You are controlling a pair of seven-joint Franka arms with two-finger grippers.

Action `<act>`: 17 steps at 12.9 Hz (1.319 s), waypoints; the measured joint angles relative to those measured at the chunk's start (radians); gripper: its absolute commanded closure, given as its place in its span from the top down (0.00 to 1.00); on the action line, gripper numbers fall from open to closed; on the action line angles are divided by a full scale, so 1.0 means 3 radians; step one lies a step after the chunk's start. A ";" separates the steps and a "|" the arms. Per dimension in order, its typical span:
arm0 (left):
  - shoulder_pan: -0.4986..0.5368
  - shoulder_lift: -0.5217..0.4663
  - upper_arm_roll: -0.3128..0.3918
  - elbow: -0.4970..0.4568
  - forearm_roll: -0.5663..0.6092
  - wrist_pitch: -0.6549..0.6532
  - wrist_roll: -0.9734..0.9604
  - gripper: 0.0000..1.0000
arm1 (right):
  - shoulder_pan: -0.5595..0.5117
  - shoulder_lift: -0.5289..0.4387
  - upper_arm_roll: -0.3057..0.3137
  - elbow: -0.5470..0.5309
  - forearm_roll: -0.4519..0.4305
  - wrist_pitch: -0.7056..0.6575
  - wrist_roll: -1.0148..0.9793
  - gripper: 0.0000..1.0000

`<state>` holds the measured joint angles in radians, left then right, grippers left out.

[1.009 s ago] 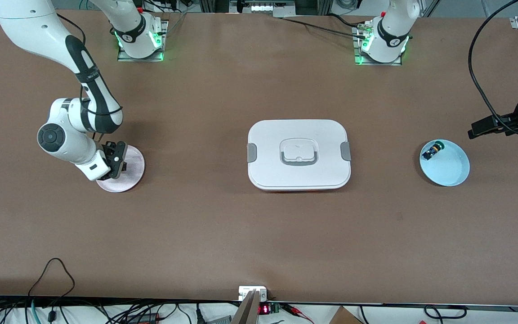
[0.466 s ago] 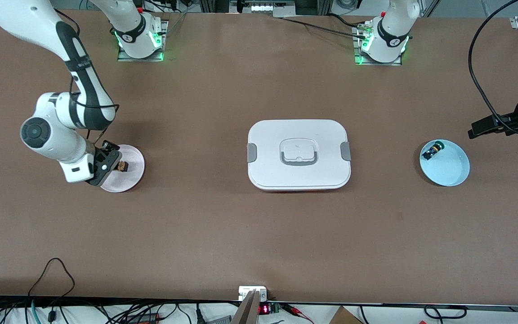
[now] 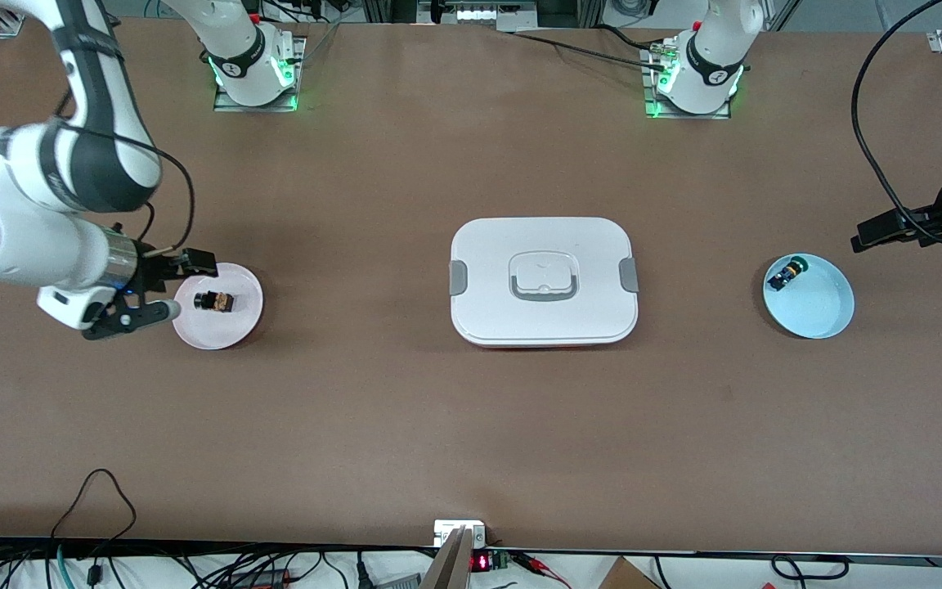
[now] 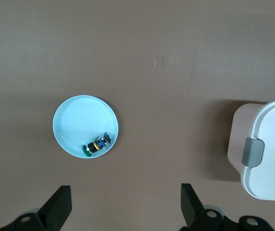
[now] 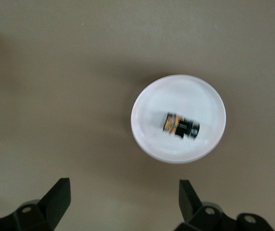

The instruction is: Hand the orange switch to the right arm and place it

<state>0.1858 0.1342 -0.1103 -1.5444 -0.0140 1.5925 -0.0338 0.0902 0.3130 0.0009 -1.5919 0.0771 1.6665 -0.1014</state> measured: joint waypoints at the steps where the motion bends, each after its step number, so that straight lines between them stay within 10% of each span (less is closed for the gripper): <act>1: -0.0001 -0.0001 0.0000 0.0000 0.0000 0.0000 0.0000 1.00 | 0.0010 -0.0018 0.0000 0.0218 0.0000 -0.0282 0.0167 1.00; 9: -0.0010 -0.0001 0.0000 0.0001 0.0000 0.0007 0.0000 1.00 | -0.0051 -0.0363 -0.0054 0.0720 -0.0607 -0.0584 0.0305 1.00; 17: -0.0020 -0.0012 0.0000 0.0012 0.0000 0.0023 0.0000 1.00 | -0.0293 -0.0655 -0.0062 0.0272 -0.0506 -0.0599 0.0307 1.00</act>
<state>0.1799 0.1308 -0.1103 -1.5408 -0.0140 1.5995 -0.0339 0.0023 0.1164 -0.0176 -1.5102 -0.0746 1.4867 -0.0092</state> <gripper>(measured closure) 0.000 0.000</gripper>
